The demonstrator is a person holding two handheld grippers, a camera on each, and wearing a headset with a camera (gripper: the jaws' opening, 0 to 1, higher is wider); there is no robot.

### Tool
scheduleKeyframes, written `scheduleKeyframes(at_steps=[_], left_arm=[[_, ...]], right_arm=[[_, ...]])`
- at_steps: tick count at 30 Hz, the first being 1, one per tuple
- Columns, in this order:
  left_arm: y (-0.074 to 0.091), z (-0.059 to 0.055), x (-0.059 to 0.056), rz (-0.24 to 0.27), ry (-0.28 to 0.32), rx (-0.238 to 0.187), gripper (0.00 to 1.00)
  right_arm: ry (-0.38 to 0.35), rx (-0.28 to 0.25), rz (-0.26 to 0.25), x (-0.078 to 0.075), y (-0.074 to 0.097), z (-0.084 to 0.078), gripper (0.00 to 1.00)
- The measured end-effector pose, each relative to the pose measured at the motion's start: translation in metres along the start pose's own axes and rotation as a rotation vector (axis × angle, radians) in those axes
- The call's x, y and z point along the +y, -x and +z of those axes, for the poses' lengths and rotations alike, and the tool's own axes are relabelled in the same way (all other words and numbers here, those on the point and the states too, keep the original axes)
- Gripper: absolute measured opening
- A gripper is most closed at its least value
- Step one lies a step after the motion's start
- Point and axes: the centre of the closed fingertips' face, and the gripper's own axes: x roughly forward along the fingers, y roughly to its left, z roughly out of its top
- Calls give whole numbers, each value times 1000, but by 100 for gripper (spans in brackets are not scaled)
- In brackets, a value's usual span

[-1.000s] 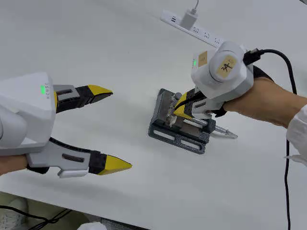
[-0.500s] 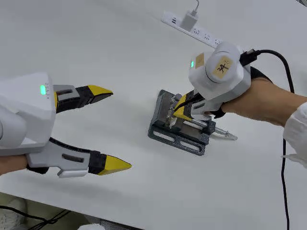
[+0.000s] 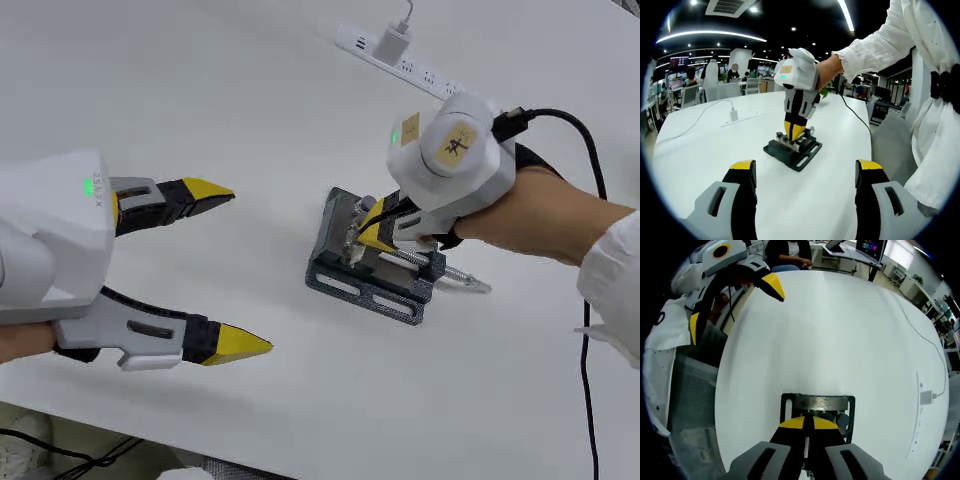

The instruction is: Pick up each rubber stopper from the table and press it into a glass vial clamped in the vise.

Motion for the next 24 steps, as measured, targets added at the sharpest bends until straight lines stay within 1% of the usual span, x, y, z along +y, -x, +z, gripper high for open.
scheduleKeyframes(at_steps=[3, 9, 10, 11, 13, 14, 17, 18, 19, 20, 21, 22, 23, 24], left_arm=[[0, 1, 0, -1, -1, -4, 80], [1, 3, 0, 6, -5, -6, 79], [2, 4, 0, 6, -4, -8, 79], [2, 4, 0, 6, -4, -9, 79], [2, 5, -1, 5, -11, -6, 79], [2, 6, -1, 5, -12, -7, 79], [2, 7, -2, 5, -19, -5, 79], [2, 9, -2, 5, -19, -9, 79], [2, 10, -3, 3, -16, -12, 79], [1, 11, -4, 3, -17, -10, 79], [1, 11, -4, 3, -24, -5, 79], [2, 11, -5, 1, -29, 0, 79], [2, 12, -5, 1, -31, 1, 79], [3, 13, -5, 4, -32, 1, 79]], right_arm=[[11, 9, 0, -4, -3, -2, 0], [41, 27, -13, -4, -4, -3, 0], [25, 29, -15, -5, -5, -3, 0], [28, 26, -16, -6, -5, -4, 0], [15, 0, -22, -7, -5, -6, 0], [23, -8, -24, -7, -4, -6, 0], [-3, -30, -27, -8, -4, -6, 0], [2, -33, -27, -8, -4, -6, 0], [17, -49, -21, -8, -3, -6, 0], [-42, -60, -12, -8, -3, -5, 0], [-29, -52, -19, -9, -3, -5, 0], [12, -50, -34, -8, -2, -4, 0], [9, -53, -37, -7, -2, -4, 0], [-34, -61, -42, -8, -2, -4, 0]])
